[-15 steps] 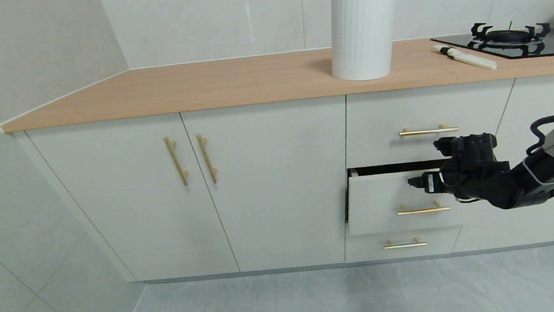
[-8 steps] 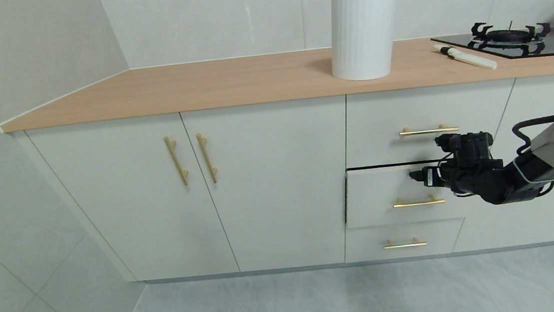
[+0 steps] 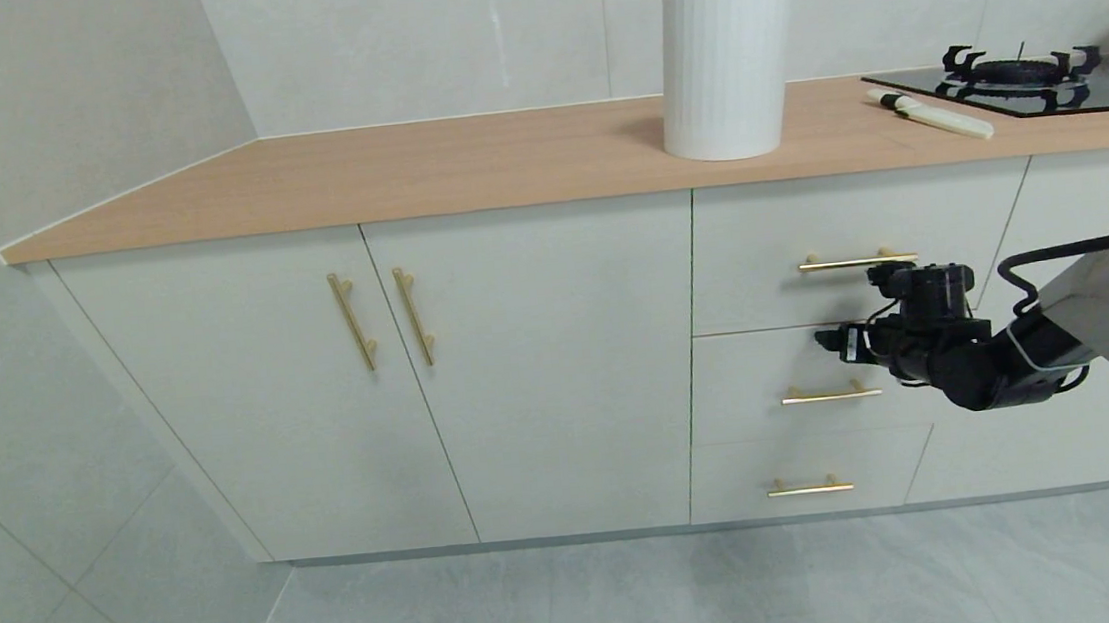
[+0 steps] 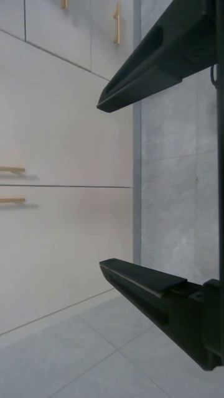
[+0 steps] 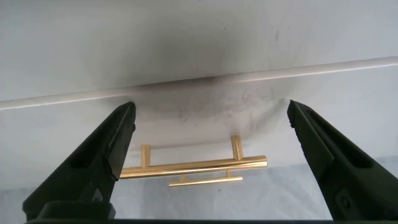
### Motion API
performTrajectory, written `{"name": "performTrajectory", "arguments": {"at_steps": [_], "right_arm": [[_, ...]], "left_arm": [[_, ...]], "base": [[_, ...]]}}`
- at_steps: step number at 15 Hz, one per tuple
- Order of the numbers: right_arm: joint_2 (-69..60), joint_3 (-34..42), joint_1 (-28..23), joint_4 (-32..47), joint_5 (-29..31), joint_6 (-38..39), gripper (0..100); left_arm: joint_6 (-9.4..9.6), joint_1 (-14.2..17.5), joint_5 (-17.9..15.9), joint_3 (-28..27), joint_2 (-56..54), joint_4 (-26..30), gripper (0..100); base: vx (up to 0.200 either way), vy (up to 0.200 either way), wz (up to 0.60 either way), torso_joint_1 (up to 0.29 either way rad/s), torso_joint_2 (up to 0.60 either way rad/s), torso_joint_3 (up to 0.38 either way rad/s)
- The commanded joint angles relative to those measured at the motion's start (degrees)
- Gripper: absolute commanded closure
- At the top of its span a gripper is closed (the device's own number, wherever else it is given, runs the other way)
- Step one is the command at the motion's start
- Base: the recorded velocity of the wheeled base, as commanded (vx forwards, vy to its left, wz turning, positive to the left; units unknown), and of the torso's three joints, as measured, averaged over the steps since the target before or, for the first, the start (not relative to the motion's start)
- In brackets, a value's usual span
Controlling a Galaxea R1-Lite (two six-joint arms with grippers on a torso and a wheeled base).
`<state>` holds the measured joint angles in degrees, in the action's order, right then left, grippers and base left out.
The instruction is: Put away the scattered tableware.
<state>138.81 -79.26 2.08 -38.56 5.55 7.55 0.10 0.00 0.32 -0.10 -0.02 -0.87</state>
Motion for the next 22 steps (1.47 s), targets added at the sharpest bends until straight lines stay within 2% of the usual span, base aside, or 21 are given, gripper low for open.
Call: {"name": "performTrajectory", "arguments": {"at_steps": [1, 4, 8, 9, 12, 13, 14, 15, 16, 18, 19, 22], "right_arm": [[0.84, -0.28, 0.2, -0.55, 0.34, 0.01, 0], [-2.76, 2.36, 0.2, -0.55, 1.75, 0.01, 0], [-18.58, 17.65, -0.06, -0.73, 1.84, 0.1, 0], [-28.42, 27.76, -0.15, -2.31, 1.75, 0.19, 0], [-46.35, 46.04, -0.06, -12.68, 2.8, -0.25, 0], [-52.86, 51.31, 0.02, -14.88, 3.33, -0.6, 0], [-53.38, 51.58, 0.02, -14.97, 3.42, -0.6, 0], [-66.04, 58.96, -0.06, -14.88, 3.68, -3.24, 0], [-72.28, 62.3, -0.06, -14.88, 3.68, -4.38, 0], [-84.59, 67.84, -0.06, -11.45, 3.68, -6.93, 0], [-92.94, 70.47, -0.06, -6.18, 3.24, -8.25, 0], [-114.47, 68.45, -0.06, 19.4, 2.98, -9.92, 0]], "left_arm": [[-0.01, 0.0, 0.03, 0.01, 0.02, -0.01, 0], [-0.01, 0.0, 0.03, 0.01, 0.02, -0.01, 0], [-0.01, 0.0, 0.03, 0.01, 0.02, -0.01, 0], [-0.01, 0.0, 0.03, 0.01, 0.02, -0.01, 0], [-0.01, 0.0, 0.03, 0.01, 0.02, -0.01, 0], [-0.01, 0.0, 0.03, 0.01, 0.02, -0.01, 0], [-0.01, 0.0, 0.03, 0.01, 0.02, -0.01, 0], [-0.01, 0.0, 0.03, 0.01, 0.02, -0.01, 0], [-0.01, 0.0, 0.03, 0.01, 0.02, -0.01, 0], [-0.01, 0.0, 0.03, 0.01, 0.02, -0.01, 0], [-0.01, 0.0, 0.03, 0.01, 0.02, -0.01, 0], [-0.01, 0.0, 0.03, 0.01, 0.02, -0.01, 0]], "base": [[0.0, 0.0, 0.0, 0.0, 0.0, 0.0], [0.0, 0.0, 0.0, 0.0, 0.0, 0.0], [0.0, 0.0, 0.0, 0.0, 0.0, 0.0], [0.0, 0.0, 0.0, 0.0, 0.0, 0.0], [0.0, 0.0, 0.0, 0.0, 0.0, 0.0], [0.0, 0.0, 0.0, 0.0, 0.0, 0.0], [0.0, 0.0, 0.0, 0.0, 0.0, 0.0], [0.0, 0.0, 0.0, 0.0, 0.0, 0.0], [0.0, 0.0, 0.0, 0.0, 0.0, 0.0], [0.0, 0.0, 0.0, 0.0, 0.0, 0.0], [0.0, 0.0, 0.0, 0.0, 0.0, 0.0], [0.0, 0.0, 0.0, 0.0, 0.0, 0.0]]}}
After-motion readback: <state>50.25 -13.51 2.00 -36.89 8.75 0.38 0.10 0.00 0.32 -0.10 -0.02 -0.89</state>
